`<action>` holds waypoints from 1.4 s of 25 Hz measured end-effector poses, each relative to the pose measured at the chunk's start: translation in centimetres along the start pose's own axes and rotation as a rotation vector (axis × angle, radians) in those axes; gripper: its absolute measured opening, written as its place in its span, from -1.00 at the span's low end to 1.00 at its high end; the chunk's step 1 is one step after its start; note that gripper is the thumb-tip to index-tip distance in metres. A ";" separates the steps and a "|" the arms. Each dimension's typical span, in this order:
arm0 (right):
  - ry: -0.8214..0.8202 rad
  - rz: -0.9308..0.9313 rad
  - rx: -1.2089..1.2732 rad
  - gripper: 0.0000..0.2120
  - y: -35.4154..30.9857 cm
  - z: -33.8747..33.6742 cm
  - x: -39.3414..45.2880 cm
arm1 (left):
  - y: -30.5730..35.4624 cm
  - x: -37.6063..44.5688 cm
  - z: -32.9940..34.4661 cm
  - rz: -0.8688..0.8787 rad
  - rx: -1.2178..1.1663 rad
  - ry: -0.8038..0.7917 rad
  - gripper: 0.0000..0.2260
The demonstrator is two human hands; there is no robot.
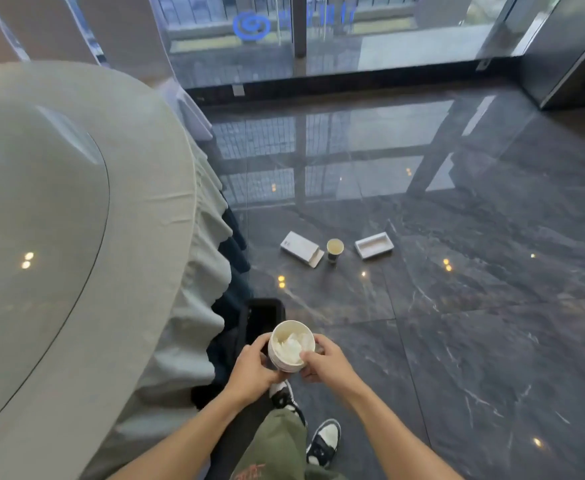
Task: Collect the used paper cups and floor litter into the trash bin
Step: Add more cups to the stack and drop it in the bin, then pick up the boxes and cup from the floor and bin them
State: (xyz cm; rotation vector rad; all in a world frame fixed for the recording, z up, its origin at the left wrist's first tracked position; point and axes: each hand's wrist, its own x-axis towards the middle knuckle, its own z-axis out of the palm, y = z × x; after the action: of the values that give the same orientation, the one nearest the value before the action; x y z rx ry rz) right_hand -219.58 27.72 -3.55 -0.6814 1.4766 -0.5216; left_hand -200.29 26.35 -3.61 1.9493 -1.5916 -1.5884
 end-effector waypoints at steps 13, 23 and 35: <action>-0.004 0.184 -0.185 -0.62 5.6 9.7 20.3 | -13.8 16.2 -0.5 -0.473 -0.506 0.056 -0.70; -0.133 0.479 -0.211 -0.55 11.8 13.3 31.0 | -23.2 23.8 2.6 -0.672 -0.511 -0.029 -0.66; -0.086 0.315 -0.226 -0.37 3.4 9.1 29.5 | -15.8 24.8 -1.2 -0.573 -0.521 0.020 -0.56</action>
State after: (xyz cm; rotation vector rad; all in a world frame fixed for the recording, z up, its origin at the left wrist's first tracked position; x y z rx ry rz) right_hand -209.55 10.55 -27.34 -0.6225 1.5383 -0.0830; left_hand -193.02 12.93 -28.85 2.1812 -0.5173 -1.9073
